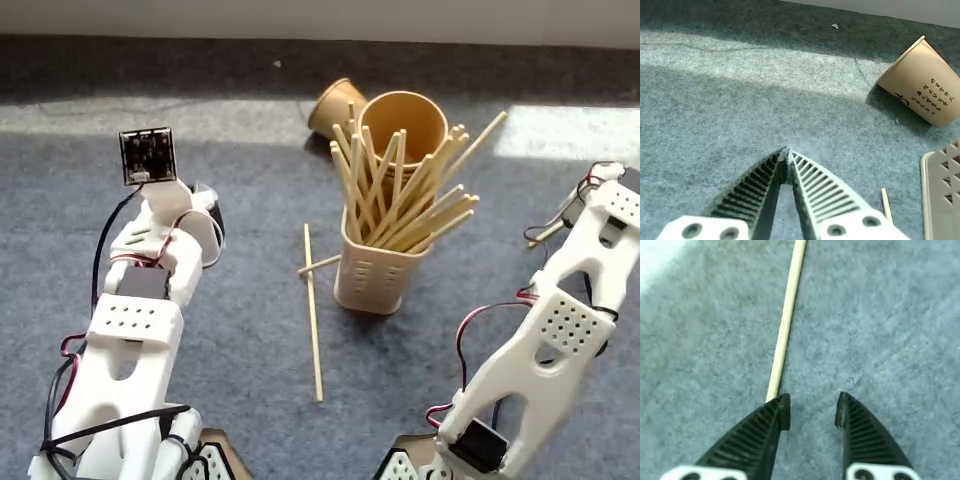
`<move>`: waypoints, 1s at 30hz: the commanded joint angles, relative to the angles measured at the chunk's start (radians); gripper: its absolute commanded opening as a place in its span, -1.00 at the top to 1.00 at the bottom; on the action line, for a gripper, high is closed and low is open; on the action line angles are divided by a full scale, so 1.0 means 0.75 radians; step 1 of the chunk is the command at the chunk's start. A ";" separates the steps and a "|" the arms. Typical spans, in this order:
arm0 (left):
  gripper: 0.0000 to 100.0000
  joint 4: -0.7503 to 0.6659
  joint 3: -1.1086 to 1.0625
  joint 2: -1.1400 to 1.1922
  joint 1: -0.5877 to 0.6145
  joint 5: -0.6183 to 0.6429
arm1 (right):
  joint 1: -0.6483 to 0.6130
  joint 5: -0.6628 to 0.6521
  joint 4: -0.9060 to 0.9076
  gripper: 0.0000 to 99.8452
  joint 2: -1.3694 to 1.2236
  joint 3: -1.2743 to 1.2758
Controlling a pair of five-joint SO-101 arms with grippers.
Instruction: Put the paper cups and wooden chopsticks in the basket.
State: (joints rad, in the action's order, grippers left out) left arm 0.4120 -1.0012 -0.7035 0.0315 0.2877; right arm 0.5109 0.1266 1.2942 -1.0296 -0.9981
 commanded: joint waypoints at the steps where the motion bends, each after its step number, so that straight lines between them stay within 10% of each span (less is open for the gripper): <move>1: 0.98 -0.020 0.009 -0.013 -0.011 0.004 | 0.013 -0.010 -0.062 0.67 0.005 -0.056; 30: 0.98 -0.018 0.009 -0.013 -0.019 0.004 | -0.066 0.102 0.024 0.67 -0.116 -0.238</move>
State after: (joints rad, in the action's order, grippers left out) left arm 0.4120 -1.0012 -0.7035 0.0345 0.2877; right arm 0.4388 0.1972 1.3142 -1.1278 -1.1623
